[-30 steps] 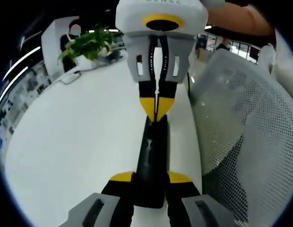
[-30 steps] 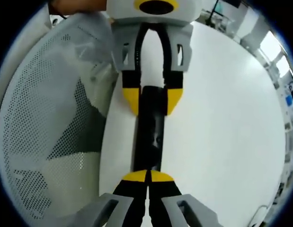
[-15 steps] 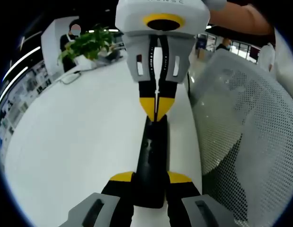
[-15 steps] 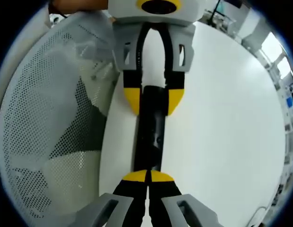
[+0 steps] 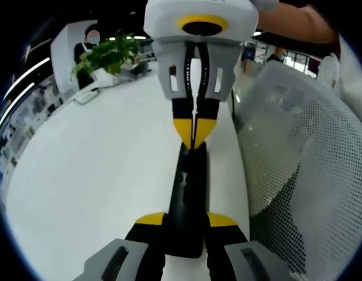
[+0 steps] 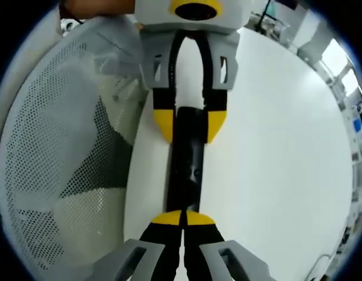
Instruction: Press the specified remote control buttons in sequence, fully releasing each button before pressing the next.
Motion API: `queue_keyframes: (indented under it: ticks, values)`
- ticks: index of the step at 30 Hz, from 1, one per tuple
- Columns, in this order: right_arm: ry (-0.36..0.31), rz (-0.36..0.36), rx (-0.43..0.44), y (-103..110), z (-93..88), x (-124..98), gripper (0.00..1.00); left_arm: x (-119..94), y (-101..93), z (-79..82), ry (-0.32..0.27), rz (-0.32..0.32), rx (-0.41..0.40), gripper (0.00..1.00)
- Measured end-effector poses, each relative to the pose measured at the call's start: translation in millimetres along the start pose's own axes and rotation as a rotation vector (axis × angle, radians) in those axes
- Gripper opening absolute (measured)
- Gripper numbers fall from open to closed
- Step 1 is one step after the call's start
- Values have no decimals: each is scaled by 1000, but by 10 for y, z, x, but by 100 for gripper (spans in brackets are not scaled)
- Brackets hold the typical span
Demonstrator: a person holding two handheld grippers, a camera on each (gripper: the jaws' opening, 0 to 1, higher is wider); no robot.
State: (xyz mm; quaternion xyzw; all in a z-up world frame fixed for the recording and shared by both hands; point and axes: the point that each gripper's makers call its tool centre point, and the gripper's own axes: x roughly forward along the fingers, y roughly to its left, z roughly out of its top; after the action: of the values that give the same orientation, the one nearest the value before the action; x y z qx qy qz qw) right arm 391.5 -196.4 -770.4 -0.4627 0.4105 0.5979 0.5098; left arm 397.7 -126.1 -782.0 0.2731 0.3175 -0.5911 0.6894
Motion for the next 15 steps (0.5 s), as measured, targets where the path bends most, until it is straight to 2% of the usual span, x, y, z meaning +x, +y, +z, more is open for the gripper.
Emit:
queue_keyframes:
  ticks: [15]
  values:
    - [-16,-31,-10,-60,89,-206,0,-2,0,1,0,-1,1,24]
